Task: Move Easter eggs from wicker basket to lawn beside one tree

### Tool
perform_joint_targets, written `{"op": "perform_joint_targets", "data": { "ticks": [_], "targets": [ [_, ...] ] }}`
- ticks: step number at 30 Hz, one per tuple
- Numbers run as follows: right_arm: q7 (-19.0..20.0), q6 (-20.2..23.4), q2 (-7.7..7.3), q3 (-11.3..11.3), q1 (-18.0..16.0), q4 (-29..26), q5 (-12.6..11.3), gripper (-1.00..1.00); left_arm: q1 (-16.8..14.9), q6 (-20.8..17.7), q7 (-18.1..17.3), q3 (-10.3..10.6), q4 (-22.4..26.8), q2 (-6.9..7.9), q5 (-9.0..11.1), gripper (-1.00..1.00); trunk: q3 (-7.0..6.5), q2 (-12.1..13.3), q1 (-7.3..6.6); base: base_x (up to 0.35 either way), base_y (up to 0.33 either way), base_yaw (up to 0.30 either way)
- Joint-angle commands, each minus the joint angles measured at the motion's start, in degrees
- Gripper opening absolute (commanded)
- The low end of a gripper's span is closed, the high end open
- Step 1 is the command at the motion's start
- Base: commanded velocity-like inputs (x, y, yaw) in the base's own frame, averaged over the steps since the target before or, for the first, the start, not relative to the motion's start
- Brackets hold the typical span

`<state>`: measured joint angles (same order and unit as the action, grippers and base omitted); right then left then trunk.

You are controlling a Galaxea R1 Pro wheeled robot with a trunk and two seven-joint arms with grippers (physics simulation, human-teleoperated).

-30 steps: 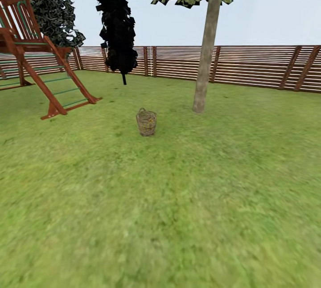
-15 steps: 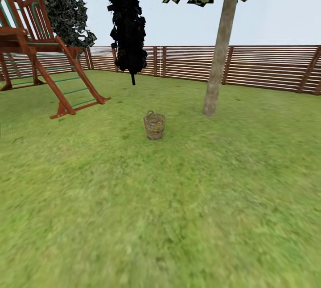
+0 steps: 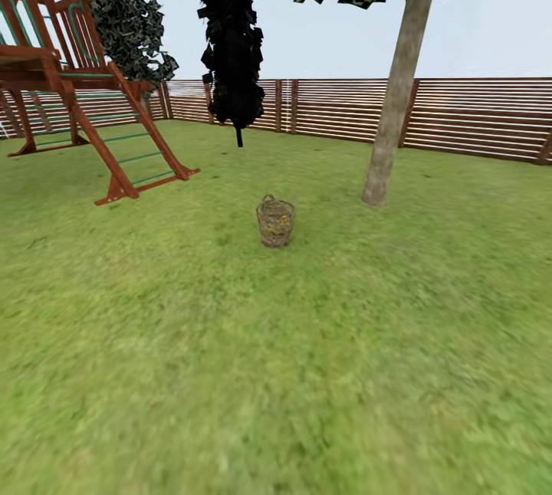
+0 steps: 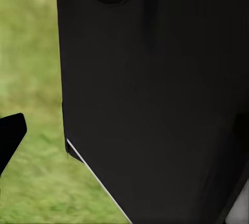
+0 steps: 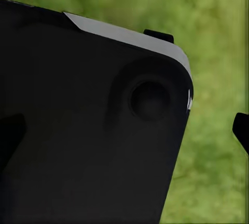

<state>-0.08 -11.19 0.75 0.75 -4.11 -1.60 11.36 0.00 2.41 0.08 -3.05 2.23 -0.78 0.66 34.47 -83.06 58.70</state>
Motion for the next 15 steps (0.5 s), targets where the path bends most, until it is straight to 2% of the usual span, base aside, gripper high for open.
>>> {"op": "perform_joint_targets", "data": {
  "ticks": [1, 5, 8, 15],
  "targets": [
    [0.0, -0.2, 0.01, 0.0, 0.0, 0.0, 0.2, 1.0, 0.0, 0.1, 0.0, -0.3, 0.0, -0.01, 0.1, 1.0, 0.04, 0.0, 0.03, 0.337, 0.0, 0.022],
    [0.0, 0.1, -0.1, 0.1, 0.0, 0.3, 0.2, 1.0, 0.0, 0.1, 0.0, -0.3, 0.0, -0.02, 0.1, 1.0, 0.04, 0.0, 0.03, 0.337, 0.0, 0.006],
    [-0.1, 0.1, -0.04, 0.5, 0.0, 0.2, 1.3, 1.0, 0.0, 0.1, 0.0, -0.3, 0.0, -0.02, 0.0, 1.0, 0.04, 0.0, 0.03, 0.337, 0.0, 0.001],
    [-0.3, 0.0, 0.14, 0.4, 0.0, -0.1, 1.5, 1.0, 0.0, 0.1, 0.0, -0.3, 0.1, -0.03, 0.0, 1.0, 0.04, 0.0, 0.03, 0.337, 0.0, 0.0]
  ]
}}
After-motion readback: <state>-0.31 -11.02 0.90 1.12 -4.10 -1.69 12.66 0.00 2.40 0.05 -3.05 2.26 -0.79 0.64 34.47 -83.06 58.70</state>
